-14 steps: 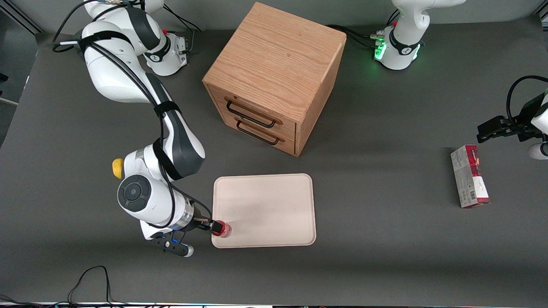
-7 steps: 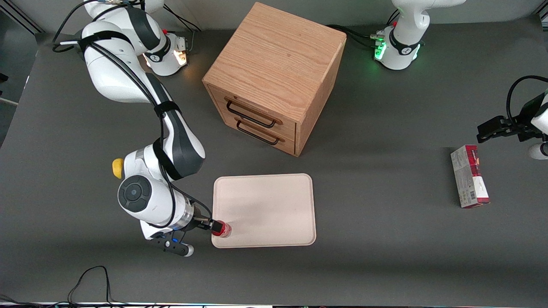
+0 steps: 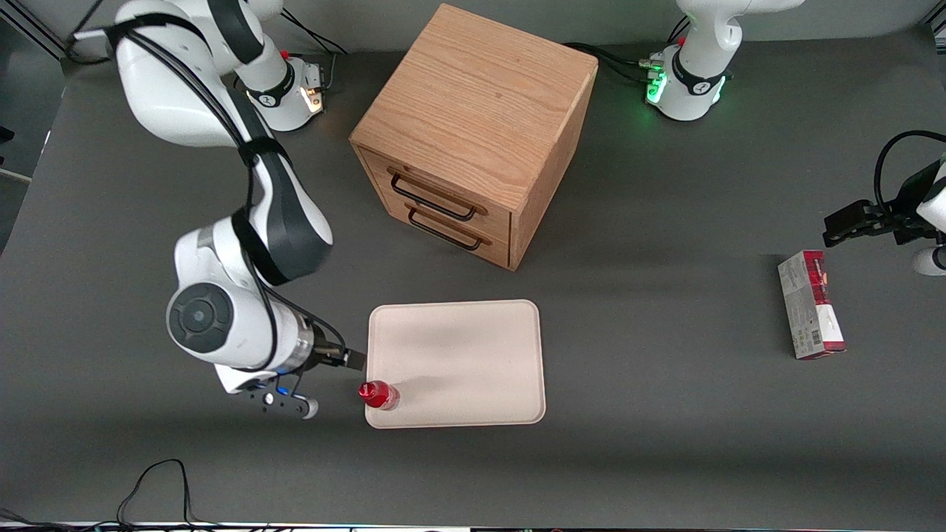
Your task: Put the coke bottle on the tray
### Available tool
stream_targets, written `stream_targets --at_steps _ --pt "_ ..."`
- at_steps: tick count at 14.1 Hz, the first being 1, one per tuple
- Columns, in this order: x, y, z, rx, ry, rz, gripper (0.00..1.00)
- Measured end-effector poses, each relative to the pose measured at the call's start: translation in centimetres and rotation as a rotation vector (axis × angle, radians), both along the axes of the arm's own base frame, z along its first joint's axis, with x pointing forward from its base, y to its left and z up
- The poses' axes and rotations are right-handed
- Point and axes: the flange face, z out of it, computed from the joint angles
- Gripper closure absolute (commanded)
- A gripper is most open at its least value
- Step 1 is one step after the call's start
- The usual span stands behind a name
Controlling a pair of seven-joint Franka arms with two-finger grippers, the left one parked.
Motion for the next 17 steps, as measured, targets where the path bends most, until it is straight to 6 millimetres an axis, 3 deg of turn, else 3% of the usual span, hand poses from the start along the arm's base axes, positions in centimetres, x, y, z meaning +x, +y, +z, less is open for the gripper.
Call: stream_targets --at_steps 4,7,10,13,17 --pt "-5.4 -6.7 3.0 -0.012 0.060 0.143 0.00" --pt "-11.2 -12.7 6.0 -0.007 0.076 0.268 0.00" --pt "-16.8 -18.7 10.3 0.010 0.036 0.338 0.00" --pt "-20.0 -20.7 14.0 0.014 -0.019 0.335 0.00" --pt "-20.7 -19.3 15.2 0.024 -0.003 0.370 0.00"
